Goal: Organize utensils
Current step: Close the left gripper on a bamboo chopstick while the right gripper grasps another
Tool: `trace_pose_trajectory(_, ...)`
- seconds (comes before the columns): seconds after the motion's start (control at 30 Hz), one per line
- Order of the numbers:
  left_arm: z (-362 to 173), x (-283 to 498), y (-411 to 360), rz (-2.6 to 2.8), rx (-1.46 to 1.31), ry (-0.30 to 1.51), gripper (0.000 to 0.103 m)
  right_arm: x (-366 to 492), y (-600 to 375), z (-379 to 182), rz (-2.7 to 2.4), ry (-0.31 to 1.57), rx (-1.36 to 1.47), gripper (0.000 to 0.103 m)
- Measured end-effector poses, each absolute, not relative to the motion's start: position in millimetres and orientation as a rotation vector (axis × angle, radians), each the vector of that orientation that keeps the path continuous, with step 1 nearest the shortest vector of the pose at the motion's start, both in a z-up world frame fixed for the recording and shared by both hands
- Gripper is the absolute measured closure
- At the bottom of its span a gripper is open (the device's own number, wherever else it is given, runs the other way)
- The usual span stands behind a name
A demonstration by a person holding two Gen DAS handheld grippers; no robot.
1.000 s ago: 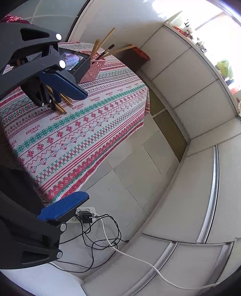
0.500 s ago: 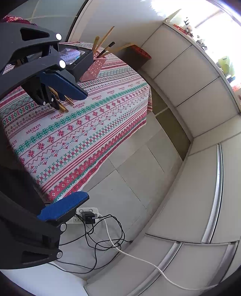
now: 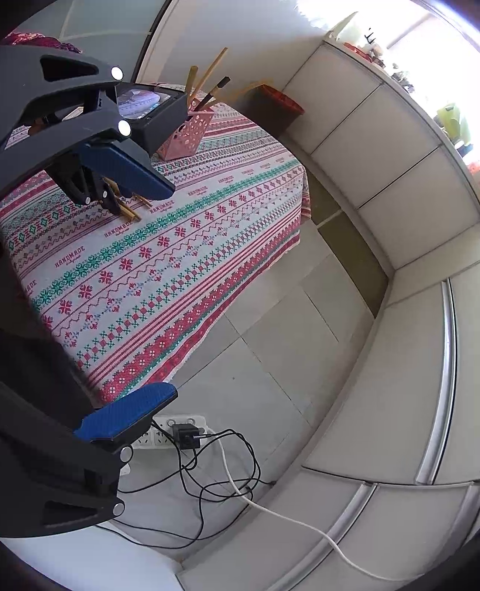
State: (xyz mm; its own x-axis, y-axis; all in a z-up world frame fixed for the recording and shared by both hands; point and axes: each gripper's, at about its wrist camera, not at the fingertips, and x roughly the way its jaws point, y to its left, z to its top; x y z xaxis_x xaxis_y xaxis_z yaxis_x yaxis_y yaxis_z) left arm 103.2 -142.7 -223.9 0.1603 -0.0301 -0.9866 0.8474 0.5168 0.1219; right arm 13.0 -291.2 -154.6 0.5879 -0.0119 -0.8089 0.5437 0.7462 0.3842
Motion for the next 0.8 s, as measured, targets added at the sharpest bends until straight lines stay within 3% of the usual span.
trace_pose_trajectory(0.27, -229, 108, -153, -0.694, 0.832, 1.237, 0.077, 14, -292, -155, -0.351, 0.892, 0.669, 0.007)
trace_pose_trajectory(0.5, -244, 97, -152, -0.705, 0.885, 1.246, 0.084, 15, -291, -160, -0.348, 0.905, 0.671, 0.007)
trace_pose_trajectory(0.67, -239, 92, -159, -0.766, 0.893, 1.253, 0.081, 15, -292, -161, -0.349, 0.905, 0.68, 0.007)
trace_pose_trajectory(0.8, -247, 100, -173, -0.846, 0.924, 1.326, 0.088, 14, -293, -160, -0.349, 0.903, 0.68, 0.007)
